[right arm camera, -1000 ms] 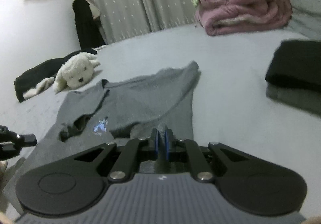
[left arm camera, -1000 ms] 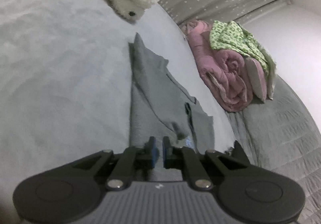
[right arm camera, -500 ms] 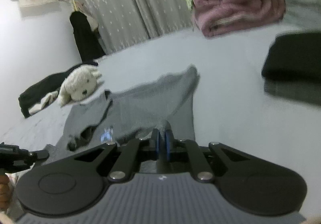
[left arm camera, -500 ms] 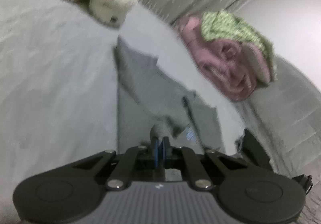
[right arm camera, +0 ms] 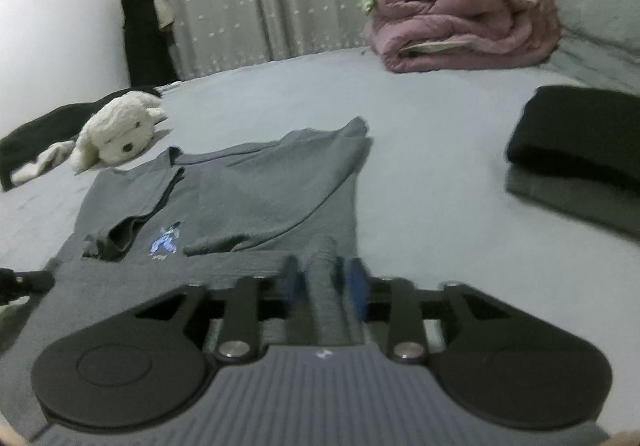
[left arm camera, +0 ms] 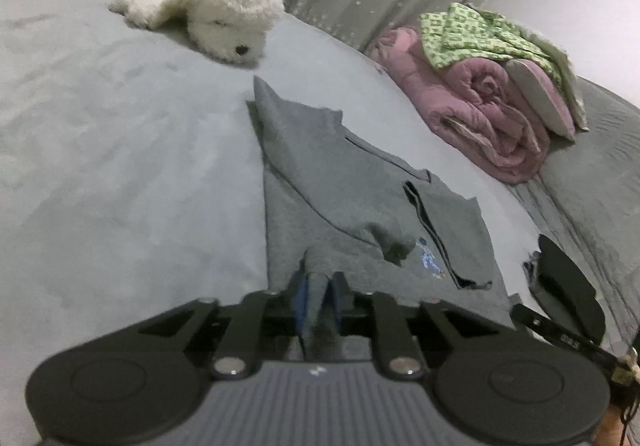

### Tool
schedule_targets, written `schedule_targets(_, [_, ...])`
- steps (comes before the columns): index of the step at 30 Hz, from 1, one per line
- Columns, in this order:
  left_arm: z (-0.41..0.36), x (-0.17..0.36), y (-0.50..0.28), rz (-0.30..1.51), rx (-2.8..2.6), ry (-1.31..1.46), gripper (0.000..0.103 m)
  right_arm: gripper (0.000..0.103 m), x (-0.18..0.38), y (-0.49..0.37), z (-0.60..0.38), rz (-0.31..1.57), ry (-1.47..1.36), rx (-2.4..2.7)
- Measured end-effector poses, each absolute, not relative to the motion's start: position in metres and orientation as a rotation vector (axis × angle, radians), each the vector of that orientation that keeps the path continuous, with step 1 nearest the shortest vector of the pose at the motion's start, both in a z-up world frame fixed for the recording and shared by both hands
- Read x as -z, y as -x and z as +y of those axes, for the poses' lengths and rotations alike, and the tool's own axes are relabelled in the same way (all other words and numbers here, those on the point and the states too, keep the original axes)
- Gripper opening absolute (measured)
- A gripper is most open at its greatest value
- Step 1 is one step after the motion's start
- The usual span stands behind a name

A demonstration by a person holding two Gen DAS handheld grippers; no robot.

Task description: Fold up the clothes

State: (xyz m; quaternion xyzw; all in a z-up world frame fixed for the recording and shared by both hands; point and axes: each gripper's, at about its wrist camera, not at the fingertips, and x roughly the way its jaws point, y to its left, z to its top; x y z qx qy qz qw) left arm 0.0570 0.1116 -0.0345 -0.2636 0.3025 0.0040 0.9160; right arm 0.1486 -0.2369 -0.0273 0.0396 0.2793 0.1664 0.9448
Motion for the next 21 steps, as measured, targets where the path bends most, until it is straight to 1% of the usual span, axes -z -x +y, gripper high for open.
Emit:
schedule_targets(1, [0.11, 0.03, -0.055, 0.619, -0.02, 0.533, 0.037, 0.045, 0.025, -0.146, -0.238, 0.56, -0.085, -0.329])
schedule_targets(2, [0.106, 0.024, -0.052, 0.598, -0.018, 0.514, 0.045, 0.046, 0.021, -0.142, -0.238, 0.553, -0.091, -0.327])
schedule_targets(3, [0.102, 0.019, -0.048, 0.576, -0.017, 0.495, 0.047, 0.047, 0.018, -0.138, -0.238, 0.548, -0.1, -0.328])
schedule_targets(5, [0.091, 0.009, -0.04, 0.542, 0.012, 0.455, 0.055, 0.053, 0.01, -0.13, -0.234, 0.534, -0.114, -0.344])
schedule_targets(6, [0.084, 0.005, -0.036, 0.529, 0.037, 0.434, 0.056, 0.054, 0.006, -0.124, -0.23, 0.526, -0.111, -0.359])
schedule_targets(8, [0.07, 0.001, -0.028, 0.521, 0.082, 0.386, 0.057, 0.059, 0.002, -0.112, -0.219, 0.514, -0.07, -0.389])
schedule_targets(11, [0.051, 0.006, -0.017, 0.557, 0.144, 0.321, 0.058, 0.062, 0.001, -0.09, -0.203, 0.512, 0.012, -0.437])
schedule_targets(15, [0.039, 0.018, -0.004, 0.624, 0.168, 0.25, 0.058, 0.063, 0.014, -0.063, -0.194, 0.552, 0.124, -0.492])
schedule_targets(19, [0.038, 0.027, 0.015, 0.639, 0.17, 0.155, 0.058, 0.064, 0.023, -0.047, -0.21, 0.56, 0.194, -0.494])
schedule_targets(21, [0.042, 0.028, 0.024, 0.645, 0.174, 0.134, 0.058, 0.068, 0.023, -0.045, -0.226, 0.569, 0.159, -0.501])
